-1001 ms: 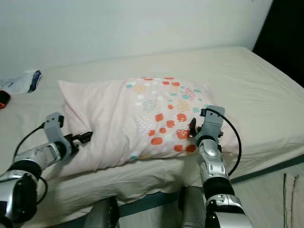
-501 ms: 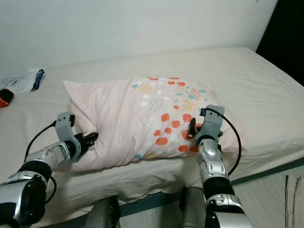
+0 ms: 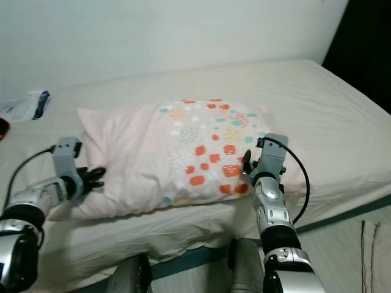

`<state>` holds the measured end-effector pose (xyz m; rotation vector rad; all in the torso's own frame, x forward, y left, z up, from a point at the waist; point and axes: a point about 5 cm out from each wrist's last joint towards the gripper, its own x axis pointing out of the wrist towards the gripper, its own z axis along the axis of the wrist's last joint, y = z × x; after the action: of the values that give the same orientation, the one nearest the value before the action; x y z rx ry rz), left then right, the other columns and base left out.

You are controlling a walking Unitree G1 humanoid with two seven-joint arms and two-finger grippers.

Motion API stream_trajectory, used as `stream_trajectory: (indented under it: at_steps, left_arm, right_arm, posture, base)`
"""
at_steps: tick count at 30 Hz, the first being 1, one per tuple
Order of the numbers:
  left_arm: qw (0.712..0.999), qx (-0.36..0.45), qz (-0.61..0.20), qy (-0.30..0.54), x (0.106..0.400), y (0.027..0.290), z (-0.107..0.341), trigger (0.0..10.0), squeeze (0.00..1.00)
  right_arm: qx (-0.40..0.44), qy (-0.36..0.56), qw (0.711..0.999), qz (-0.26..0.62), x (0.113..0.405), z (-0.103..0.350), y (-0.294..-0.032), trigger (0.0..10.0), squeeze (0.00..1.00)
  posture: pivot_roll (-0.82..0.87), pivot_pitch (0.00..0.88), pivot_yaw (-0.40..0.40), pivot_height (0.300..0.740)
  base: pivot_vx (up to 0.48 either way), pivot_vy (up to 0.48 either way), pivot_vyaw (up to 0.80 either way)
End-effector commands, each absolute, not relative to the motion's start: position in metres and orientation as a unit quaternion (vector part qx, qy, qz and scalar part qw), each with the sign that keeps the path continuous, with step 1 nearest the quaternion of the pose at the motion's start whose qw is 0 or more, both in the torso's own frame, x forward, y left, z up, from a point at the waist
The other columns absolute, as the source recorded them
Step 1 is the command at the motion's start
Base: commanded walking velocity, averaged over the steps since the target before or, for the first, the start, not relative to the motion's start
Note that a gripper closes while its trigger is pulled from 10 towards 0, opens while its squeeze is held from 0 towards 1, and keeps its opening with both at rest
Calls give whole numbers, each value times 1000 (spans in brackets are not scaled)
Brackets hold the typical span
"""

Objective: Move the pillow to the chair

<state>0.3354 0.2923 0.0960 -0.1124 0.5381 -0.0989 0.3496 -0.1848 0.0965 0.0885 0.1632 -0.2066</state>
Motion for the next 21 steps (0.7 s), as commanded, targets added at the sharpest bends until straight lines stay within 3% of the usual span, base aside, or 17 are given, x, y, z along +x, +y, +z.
stream_trajectory:
  at_steps: [1,2,3,5,13,21]
  left_arm:
    - [958,-31,-21,283,325,311,93,0,0]
    - [960,-10,-8,281,319,336,108,0,0]
    - [960,-10,-8,281,319,336,108,0,0]
    - [956,31,9,292,299,377,132,0,0]
    - [947,67,51,311,277,407,140,0,0]
    - [932,105,7,346,281,378,101,0,0]
  right_arm:
    - [51,92,989,-106,349,93,-185,10000,0]
    - [52,90,989,-107,349,94,-185,10000,0]
    - [52,90,989,-107,349,94,-185,10000,0]
    - [52,88,989,-107,350,94,-185,10000,0]
    - [66,78,988,-111,350,97,-188,10000,0]
    - [121,91,987,-49,353,89,-175,10000,0]
  posture:
    - [-25,83,-21,567]
    - [-22,79,-21,567]
    - [-22,79,-21,567]
    - [-19,74,-24,567]
    - [-8,60,-27,567]
    - [-12,59,-33,567]
  base:
    - [0,0,0]
    - [0,0,0]
    - [0,0,0]
    - [0,0,0]
    - [0,0,0]
    - [0,0,0]
